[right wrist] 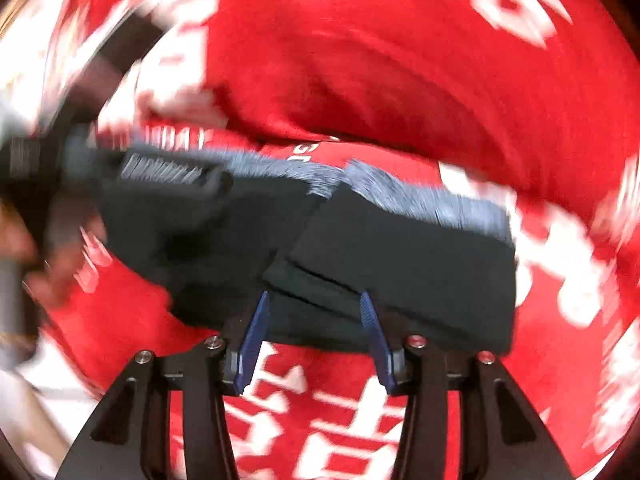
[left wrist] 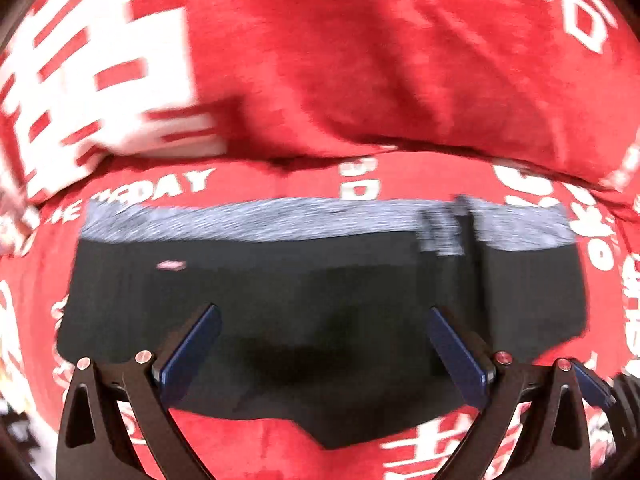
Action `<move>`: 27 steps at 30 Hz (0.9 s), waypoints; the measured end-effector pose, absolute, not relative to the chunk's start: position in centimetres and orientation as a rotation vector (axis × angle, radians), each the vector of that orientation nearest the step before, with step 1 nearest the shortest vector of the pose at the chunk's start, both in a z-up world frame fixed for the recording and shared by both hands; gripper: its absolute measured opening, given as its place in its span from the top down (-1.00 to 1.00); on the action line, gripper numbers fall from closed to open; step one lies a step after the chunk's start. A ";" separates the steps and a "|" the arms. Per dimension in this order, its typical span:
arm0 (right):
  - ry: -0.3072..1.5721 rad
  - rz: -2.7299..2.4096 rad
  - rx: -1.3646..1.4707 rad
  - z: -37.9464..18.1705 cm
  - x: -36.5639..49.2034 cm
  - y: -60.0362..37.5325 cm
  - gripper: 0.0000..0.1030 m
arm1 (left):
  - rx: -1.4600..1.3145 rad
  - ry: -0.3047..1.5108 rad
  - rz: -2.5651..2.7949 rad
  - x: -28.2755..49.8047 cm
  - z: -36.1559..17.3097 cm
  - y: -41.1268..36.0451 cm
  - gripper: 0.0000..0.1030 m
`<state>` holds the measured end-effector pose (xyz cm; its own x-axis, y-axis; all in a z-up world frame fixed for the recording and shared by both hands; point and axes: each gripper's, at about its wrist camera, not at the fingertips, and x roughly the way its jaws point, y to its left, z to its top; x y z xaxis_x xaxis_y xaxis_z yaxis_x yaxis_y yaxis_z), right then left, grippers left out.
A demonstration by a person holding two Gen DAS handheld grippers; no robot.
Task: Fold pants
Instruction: 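Fold the held leg end over toward the waistband with the right gripper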
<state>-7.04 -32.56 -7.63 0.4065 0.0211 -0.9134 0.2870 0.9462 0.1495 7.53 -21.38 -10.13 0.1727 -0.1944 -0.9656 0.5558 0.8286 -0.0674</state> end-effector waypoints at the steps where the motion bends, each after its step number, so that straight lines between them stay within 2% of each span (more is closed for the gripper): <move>1: 1.129 -0.175 0.466 -8.0 -7.7 -34.9 0.00 | 0.344 1.306 -0.591 7.1 -10.3 -22.4 -1.00; 3: 1.084 -0.206 0.885 -10.5 -9.8 -40.6 0.00 | 0.354 1.327 -0.647 6.3 -10.7 -23.9 -1.00; 5: 1.016 -0.222 1.113 -12.1 -11.2 -43.1 0.00 | 0.349 1.346 -0.686 5.6 -11.2 -25.4 -1.00; 7: 0.950 -0.220 1.286 -13.6 -12.4 -44.7 0.00 | 0.327 1.360 -0.722 5.1 -11.4 -26.6 -0.86; 8: 0.939 -0.236 1.337 -14.2 -12.8 -45.2 0.00 | 0.321 1.369 -0.734 5.0 -11.5 -27.0 -0.71; 10: 0.929 -0.257 1.403 -15.3 -13.5 -45.5 0.00 | 0.310 1.405 -0.770 4.8 -12.2 -28.1 -0.56; 11: 0.926 -0.266 1.425 -15.8 -13.8 -45.6 0.00 | 0.313 1.421 -0.785 4.7 -12.7 -28.6 -0.29; 12: 0.916 -0.271 1.446 -16.3 -14.1 -45.4 0.00 | 0.329 1.446 -0.797 4.5 -13.4 -29.1 -0.12; 18: 0.857 -0.286 1.529 -17.9 -14.2 -45.8 0.01 | 0.343 1.502 -0.798 3.4 -15.8 -29.8 -0.05; 19: 0.850 -0.289 1.542 -18.3 -14.0 -46.0 0.30 | 0.319 1.504 -0.795 3.5 -15.8 -29.7 -0.02; 20: 0.837 -0.291 1.557 -18.7 -13.8 -46.2 0.87 | 0.297 1.504 -0.791 3.6 -15.7 -29.5 0.00; 21: 0.843 -0.310 1.564 -19.0 -13.6 -46.4 0.89 | 0.276 1.503 -0.785 3.6 -15.6 -29.2 0.10; 27: 0.851 -0.221 1.478 -15.2 -13.5 -45.3 0.90 | 0.299 1.403 -0.767 1.9 -12.5 -27.3 0.11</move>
<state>-13.47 -45.32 -15.21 0.6996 0.3614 -0.6164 0.6157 0.1330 0.7767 1.92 -27.30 -12.45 -0.0198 -0.3030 -0.9528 0.6382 0.7297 -0.2453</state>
